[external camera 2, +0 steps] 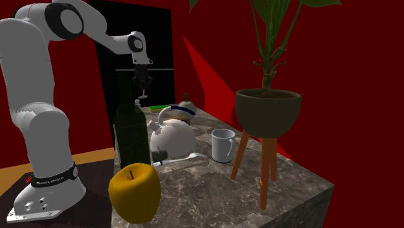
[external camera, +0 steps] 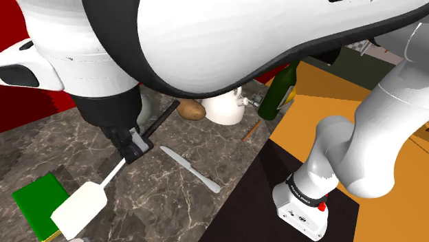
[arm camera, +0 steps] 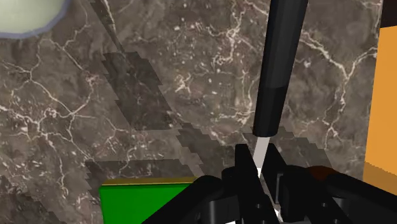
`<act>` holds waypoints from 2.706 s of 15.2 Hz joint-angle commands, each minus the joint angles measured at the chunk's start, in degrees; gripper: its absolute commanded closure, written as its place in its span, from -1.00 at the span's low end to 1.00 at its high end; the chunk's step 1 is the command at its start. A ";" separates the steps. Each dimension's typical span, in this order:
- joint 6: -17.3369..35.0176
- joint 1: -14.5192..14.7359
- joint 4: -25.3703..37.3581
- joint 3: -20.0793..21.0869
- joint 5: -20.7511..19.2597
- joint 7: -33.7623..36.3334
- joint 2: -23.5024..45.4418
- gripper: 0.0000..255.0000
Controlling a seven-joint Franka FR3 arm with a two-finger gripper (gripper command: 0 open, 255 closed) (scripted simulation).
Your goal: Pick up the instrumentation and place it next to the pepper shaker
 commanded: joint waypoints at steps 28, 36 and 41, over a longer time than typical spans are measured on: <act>18.63 2.16 -11.46 1.00 -3.39 5.98 7.89 1.00; 20.03 2.23 -12.11 0.90 -3.79 6.29 8.70 1.00; 20.05 2.20 -12.18 0.89 -3.77 6.25 8.64 -1.00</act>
